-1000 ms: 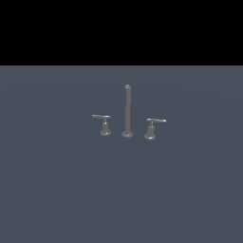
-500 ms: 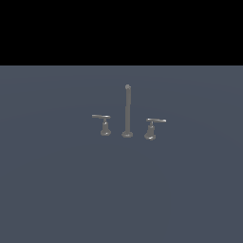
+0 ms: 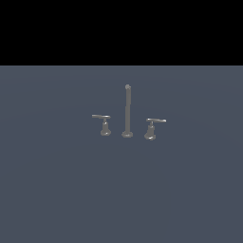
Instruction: Turn on the faucet by rotating a designated handle.
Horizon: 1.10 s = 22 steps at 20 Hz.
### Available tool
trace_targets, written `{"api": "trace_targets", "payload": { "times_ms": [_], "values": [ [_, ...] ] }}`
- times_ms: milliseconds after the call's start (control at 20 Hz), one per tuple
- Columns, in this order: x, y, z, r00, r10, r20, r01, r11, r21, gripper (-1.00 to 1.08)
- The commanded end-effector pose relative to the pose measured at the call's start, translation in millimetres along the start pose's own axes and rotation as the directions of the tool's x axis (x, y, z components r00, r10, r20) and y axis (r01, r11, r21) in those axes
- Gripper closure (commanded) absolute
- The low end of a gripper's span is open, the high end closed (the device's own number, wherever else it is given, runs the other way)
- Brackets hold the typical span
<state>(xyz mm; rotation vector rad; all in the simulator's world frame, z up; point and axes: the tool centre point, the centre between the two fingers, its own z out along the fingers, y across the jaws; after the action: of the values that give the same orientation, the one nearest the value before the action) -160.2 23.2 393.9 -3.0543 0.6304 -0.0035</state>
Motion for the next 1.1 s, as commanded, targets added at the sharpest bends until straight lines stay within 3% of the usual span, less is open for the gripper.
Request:
{"api": "trace_targets", "payload": {
  "times_ms": [0,250,550,800,1050],
  "values": [
    [14.4,-6.0,16.3,0.998,0.068,-0.001,-0.068,0.998,0.0,1.08],
    [44.6,-14.6,48.0,0.98,0.2,-0.002,-0.2,0.98,0.0,1.08],
    [82.0,-19.3,85.7,0.936,0.352,-0.004,-0.352,0.936,0.0,1.08],
    [113.7,-18.3,117.1,0.881,0.473,-0.006,-0.473,0.881,-0.001,1.08],
    [146.1,-12.6,149.2,0.809,0.588,-0.009,-0.588,0.809,-0.003,1.08]
  ]
}}
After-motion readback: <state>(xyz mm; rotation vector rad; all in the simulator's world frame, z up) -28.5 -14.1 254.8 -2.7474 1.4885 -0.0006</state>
